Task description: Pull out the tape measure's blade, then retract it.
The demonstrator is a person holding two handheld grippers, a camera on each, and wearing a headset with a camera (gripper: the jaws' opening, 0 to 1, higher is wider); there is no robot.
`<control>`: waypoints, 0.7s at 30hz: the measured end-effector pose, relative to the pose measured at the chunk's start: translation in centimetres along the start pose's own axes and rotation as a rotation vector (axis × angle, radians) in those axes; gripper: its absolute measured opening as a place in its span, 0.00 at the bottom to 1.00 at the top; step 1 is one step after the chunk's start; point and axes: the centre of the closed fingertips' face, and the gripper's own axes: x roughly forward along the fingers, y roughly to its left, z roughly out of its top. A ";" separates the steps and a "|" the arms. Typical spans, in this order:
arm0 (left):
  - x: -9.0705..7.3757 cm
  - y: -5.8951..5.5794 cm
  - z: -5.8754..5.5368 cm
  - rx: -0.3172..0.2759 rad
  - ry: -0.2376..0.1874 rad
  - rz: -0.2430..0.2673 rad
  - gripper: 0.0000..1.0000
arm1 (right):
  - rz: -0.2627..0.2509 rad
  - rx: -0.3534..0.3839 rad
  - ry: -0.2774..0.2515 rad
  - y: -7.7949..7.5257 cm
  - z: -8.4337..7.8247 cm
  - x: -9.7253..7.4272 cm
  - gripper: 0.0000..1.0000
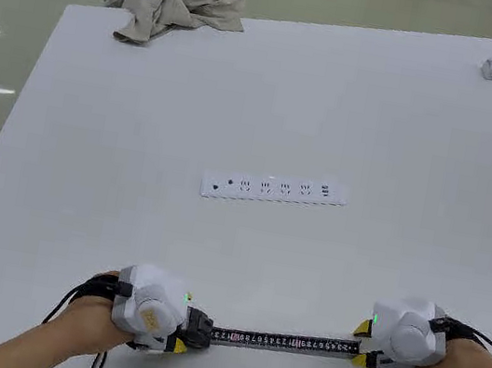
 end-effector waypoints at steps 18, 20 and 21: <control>-1.4 0.3 -0.6 -0.093 -0.016 0.067 0.63 | -0.030 0.107 -0.018 0.3 -0.3 -0.2 0.35; -1.5 0.3 -0.8 -0.107 -0.018 0.077 0.65 | -0.039 0.134 -0.022 0.4 -0.4 -0.2 0.38; -1.5 0.2 -0.8 -0.127 -0.021 0.078 0.66 | -0.043 0.140 -0.026 0.4 -0.4 -0.3 0.39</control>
